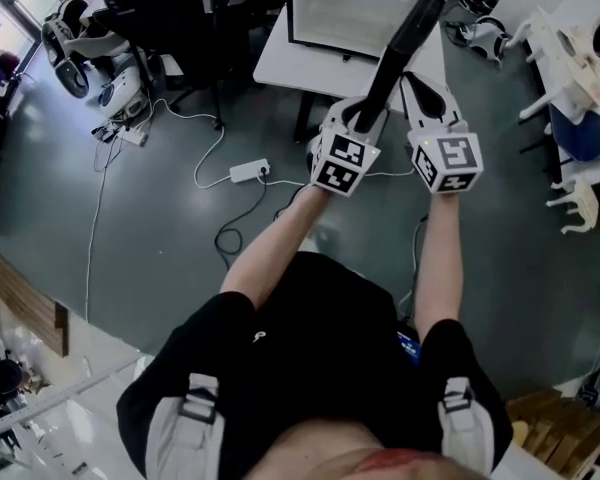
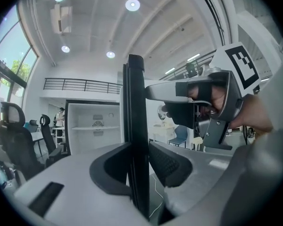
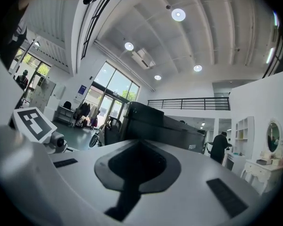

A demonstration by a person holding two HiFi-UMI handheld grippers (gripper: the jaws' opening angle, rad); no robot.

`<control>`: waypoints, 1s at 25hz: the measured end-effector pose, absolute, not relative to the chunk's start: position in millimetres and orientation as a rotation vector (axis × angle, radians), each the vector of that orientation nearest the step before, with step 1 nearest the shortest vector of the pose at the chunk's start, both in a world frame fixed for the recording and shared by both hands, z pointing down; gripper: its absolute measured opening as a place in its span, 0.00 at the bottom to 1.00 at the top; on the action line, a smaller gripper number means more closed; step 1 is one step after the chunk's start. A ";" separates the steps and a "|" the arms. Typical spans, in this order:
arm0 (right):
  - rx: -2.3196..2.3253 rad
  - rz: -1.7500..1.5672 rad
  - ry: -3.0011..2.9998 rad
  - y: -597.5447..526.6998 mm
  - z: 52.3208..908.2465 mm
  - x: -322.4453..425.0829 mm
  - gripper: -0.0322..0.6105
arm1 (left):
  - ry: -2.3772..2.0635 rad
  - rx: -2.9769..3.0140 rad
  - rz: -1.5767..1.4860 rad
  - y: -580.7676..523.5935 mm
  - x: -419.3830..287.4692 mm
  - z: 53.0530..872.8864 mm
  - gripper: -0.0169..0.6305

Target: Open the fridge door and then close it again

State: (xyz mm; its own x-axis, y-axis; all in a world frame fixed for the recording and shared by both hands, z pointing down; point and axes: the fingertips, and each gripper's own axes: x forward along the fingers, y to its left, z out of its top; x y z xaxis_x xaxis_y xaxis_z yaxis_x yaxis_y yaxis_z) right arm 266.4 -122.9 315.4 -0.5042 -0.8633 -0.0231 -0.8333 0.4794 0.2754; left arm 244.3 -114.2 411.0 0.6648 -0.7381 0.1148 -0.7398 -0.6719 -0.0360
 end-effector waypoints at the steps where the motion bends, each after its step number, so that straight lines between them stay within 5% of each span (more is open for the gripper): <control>1: 1.480 -0.387 -2.611 -126.3 315.9 259.7 0.04 | -1.281 2.845 0.180 -118.6 237.6 411.5 0.19; 25: 1.471 -0.465 -2.695 -350.7 321.4 69.4 0.04 | -1.233 2.826 0.070 -364.9 52.2 414.1 0.25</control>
